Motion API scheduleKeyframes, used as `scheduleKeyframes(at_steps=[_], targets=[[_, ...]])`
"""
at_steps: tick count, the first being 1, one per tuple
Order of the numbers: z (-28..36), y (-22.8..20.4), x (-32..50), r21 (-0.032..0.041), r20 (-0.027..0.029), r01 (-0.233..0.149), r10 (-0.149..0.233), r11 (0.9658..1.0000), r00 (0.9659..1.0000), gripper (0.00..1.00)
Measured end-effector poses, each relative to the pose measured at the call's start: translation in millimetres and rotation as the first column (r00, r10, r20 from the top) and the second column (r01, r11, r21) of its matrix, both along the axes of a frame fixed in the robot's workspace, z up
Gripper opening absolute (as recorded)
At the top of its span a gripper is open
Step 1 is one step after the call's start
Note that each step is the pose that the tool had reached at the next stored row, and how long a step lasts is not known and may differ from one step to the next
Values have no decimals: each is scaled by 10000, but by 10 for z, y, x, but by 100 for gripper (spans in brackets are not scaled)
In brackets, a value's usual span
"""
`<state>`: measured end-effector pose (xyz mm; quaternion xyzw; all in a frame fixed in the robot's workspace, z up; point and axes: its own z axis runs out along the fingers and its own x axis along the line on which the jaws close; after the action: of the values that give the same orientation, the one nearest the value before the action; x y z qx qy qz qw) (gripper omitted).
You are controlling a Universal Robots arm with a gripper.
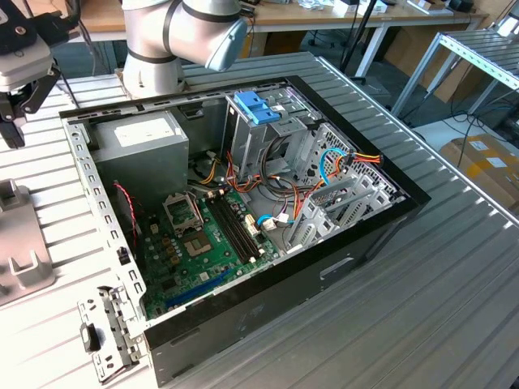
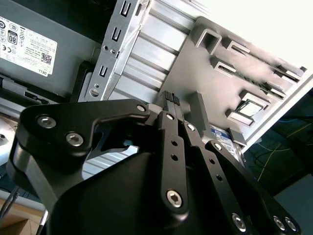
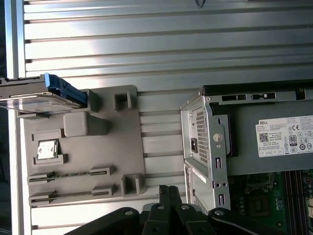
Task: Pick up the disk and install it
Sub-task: 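Reach for the disk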
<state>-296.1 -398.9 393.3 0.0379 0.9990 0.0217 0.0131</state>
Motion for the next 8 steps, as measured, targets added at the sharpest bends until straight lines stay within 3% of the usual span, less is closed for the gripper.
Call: scheduleKeyframes(at_steps=[8], targets=[[0, 0, -52, 0, 0, 0, 0, 10000, 10000, 11]])
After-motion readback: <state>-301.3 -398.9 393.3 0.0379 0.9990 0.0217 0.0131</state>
